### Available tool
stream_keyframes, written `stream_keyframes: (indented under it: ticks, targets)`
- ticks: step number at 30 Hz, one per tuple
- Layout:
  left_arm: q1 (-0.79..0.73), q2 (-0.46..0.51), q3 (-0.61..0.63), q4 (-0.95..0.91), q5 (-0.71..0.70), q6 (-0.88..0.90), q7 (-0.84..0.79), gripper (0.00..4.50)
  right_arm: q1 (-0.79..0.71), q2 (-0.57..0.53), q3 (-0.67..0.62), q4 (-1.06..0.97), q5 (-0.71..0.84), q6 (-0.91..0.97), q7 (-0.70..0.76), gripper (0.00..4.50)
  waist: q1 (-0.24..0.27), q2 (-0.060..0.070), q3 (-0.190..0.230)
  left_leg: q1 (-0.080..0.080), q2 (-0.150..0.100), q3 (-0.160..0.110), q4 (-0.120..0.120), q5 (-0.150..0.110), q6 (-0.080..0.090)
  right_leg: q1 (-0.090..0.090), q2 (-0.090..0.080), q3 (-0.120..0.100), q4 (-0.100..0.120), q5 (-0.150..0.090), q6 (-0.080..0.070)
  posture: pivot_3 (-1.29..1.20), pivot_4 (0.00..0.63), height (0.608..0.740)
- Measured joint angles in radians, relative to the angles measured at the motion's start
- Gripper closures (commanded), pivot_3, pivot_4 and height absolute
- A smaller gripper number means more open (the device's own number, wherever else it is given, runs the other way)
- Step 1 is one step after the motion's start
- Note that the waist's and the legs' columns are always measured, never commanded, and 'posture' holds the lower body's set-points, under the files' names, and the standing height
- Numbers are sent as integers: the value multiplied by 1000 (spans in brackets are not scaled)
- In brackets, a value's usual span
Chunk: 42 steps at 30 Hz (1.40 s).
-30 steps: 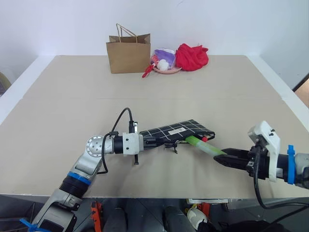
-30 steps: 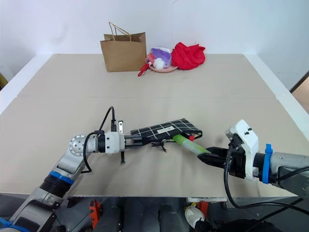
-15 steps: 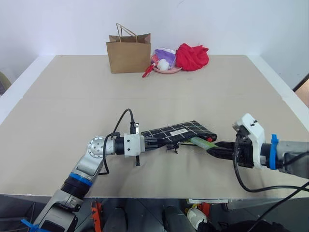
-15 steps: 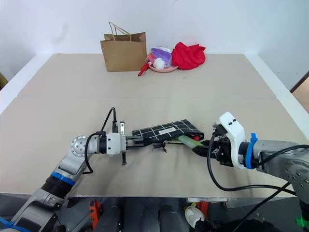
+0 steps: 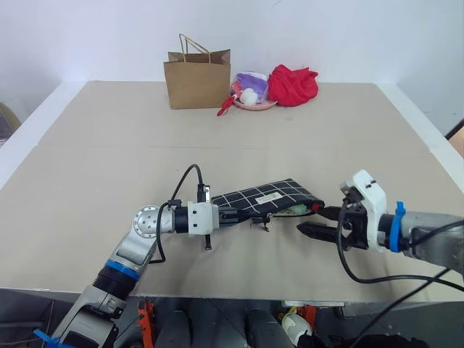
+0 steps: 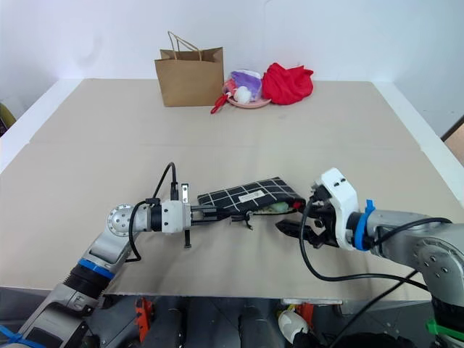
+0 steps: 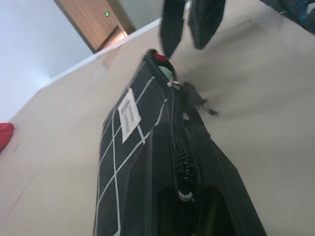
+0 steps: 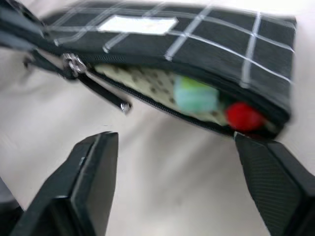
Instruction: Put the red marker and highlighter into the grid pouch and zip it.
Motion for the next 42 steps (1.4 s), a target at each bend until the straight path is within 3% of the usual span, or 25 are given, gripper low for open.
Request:
stream_keyframes:
  ticks: [11, 19, 32, 35, 41, 42]
  targets:
    - [-6, -5, 4, 0, -1, 8, 0, 4500, 84, 18, -70, -68, 81, -100, 85, 347, 0, 0, 0, 1, 0, 0, 2, 0, 0, 1, 0, 0, 0, 2, 0, 0, 150, 740]
    - [-8, -13, 5, -1, -1, 22, 4, 4500, 86, 104, 87, -71, 87, -89, -8, 347, 0, -1, 0, 0, 0, 0, 2, 0, 0, 1, 0, 0, 0, 2, 0, 0, 150, 740]
    - [-4, -16, 7, -28, -10, 41, 12, 4500, -45, 292, 252, 31, -58, -165, -122, 347, 0, -1, 0, 0, 0, 0, 1, 0, 0, 0, 0, 0, 0, 1, 0, 0, 150, 740]
    - [-3, -16, 7, -29, -10, 42, 25, 4500, -45, 335, 274, 45, -104, -191, -154, 1452, 0, -1, 0, 0, 0, 0, 1, 0, 0, 0, 0, 0, 0, 1, 0, 0, 150, 740]
    - [-1, -15, 7, -34, -8, 44, 39, 4500, -48, 396, 271, 49, -129, -208, -199, 4303, 0, -1, 0, 0, 0, 0, 1, 0, 0, 0, 0, 0, 0, 2, 0, 0, 150, 740]
    - [-1, -14, 7, -34, -8, 44, 41, 4500, -48, 397, 270, 47, -130, -210, -201, 4442, 0, -1, 0, 0, 0, 0, 1, 0, 0, 0, 0, 0, 0, 2, 0, 0, 150, 740]
